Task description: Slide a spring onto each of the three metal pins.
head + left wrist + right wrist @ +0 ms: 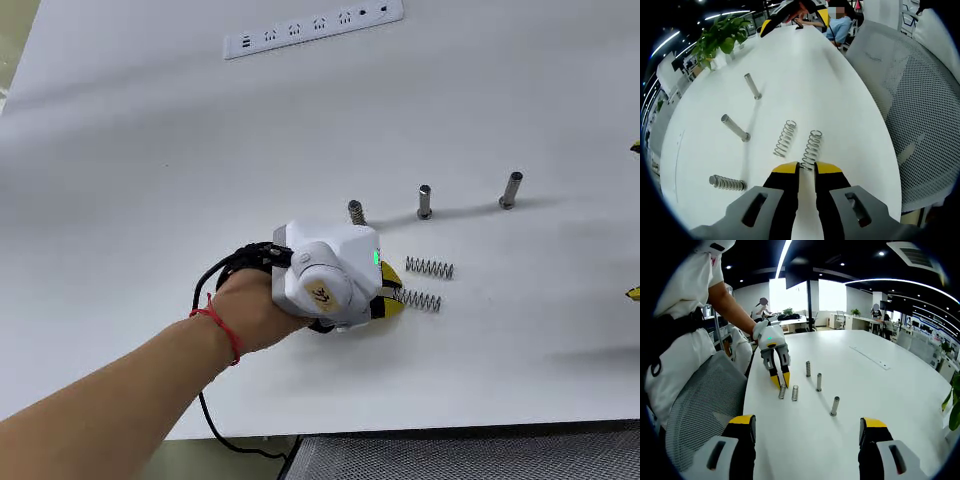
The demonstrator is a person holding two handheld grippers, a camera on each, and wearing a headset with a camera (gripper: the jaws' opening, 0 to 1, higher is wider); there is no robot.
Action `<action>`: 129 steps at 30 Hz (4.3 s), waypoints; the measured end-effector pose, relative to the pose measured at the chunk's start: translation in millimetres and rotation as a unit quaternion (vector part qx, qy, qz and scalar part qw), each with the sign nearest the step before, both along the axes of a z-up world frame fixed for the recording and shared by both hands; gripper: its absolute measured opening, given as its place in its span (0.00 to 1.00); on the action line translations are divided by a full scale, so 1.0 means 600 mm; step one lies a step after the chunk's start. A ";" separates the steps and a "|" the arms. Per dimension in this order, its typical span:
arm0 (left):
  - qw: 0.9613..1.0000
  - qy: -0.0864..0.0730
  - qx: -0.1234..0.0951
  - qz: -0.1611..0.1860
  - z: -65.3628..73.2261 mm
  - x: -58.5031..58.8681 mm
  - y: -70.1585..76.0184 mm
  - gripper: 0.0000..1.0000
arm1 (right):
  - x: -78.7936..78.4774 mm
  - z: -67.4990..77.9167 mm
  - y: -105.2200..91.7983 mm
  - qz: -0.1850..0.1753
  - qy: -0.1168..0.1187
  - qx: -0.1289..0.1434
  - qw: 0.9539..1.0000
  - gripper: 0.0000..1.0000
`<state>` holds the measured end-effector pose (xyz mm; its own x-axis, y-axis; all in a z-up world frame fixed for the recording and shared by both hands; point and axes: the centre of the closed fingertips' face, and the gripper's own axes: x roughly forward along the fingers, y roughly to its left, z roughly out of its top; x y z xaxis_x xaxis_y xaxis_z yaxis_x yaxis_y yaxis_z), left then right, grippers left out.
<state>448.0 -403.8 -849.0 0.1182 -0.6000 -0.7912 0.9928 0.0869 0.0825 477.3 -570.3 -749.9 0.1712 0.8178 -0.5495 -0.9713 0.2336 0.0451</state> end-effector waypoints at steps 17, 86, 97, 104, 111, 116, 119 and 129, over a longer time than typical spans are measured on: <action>1.000 0.012 -0.008 0.020 0.003 -0.010 0.000 0.07 | -0.004 -0.005 -0.001 -0.001 0.001 -0.001 1.000 0.84; 0.937 -0.002 -0.314 0.152 0.298 0.031 -0.090 0.07 | -0.025 0.157 0.148 -0.028 0.062 0.178 0.982 0.25; 0.931 0.002 -0.330 0.157 0.310 0.033 -0.092 0.07 | -0.022 0.170 0.155 -0.033 0.071 0.196 0.977 0.14; 0.930 0.003 -0.334 0.156 0.311 0.032 -0.095 0.07 | -0.020 0.174 0.152 -0.034 0.073 0.203 0.976 0.08; 0.930 0.003 -0.335 0.153 0.312 0.029 -0.096 0.07 | -0.020 0.175 0.151 -0.035 0.076 0.201 0.976 0.07; 0.931 0.003 -0.334 0.150 0.311 0.026 -0.098 0.07 | -0.024 0.177 0.152 -0.027 0.071 0.193 0.978 0.07; 0.931 0.003 -0.333 0.147 0.310 0.024 -0.099 0.07 | -0.026 0.178 0.153 -0.024 0.071 0.189 0.979 0.07; 0.936 0.002 -0.325 0.135 0.304 0.015 -0.105 0.07 | -0.031 0.187 0.158 -0.011 0.066 0.180 0.981 0.07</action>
<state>456.9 -467.1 -666.5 0.3330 -0.9033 -0.2705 0.9275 0.3655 -0.0787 458.4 -475.6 -637.8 0.1385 0.9596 -0.2448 -0.9461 0.2013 0.2537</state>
